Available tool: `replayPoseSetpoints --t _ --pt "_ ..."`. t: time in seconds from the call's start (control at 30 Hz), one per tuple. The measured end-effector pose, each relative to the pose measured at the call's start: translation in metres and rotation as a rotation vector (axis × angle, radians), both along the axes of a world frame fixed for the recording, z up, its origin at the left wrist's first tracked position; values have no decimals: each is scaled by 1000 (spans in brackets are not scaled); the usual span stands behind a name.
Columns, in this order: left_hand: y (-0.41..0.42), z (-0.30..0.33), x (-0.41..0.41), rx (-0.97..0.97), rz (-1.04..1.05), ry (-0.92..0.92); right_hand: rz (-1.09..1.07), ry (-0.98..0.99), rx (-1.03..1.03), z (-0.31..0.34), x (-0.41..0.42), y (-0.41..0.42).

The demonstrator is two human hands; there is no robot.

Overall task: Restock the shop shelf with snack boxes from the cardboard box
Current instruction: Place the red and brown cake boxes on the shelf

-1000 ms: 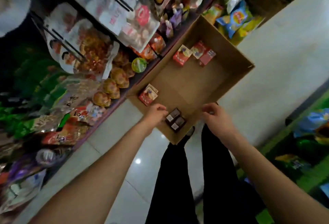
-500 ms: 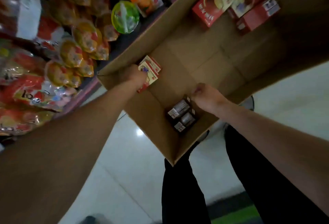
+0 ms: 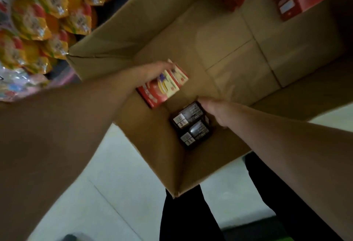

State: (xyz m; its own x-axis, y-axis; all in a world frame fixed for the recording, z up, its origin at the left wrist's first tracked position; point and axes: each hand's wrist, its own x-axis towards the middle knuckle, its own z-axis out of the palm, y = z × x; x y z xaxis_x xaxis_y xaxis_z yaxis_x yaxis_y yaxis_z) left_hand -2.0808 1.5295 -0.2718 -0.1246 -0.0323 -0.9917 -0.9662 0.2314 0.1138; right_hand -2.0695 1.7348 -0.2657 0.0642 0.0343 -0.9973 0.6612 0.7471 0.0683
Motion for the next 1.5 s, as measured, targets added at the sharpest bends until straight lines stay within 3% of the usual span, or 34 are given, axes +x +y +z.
replayPoseSetpoints --t 0.17,0.3,0.4,0.7,0.83,1.0,1.17,1.37,1.5 --pt "57 -10 47 113 -10 -3 -259 -123 77 -13 28 3" --pt "27 -23 43 61 84 -123 -302 -188 33 -23 31 10" --pt "23 -32 45 78 7 -190 -322 -205 -69 -34 30 15" --pt "21 -27 44 49 238 -158 -438 -195 -173 -40 32 6" --pt "10 -30 36 42 181 -151 -485 -152 -121 -43 37 -4" --pt "3 -40 35 86 160 -165 -447 -184 -105 -47 43 -11" --pt "1 -49 38 124 142 -205 -184 -229 -38 -50 39 -6" --pt "14 -41 26 145 133 -167 -235 -179 -67 -49 38 5" --pt "28 4 -1 175 142 -74 -304 -80 -161 -8 11 21"
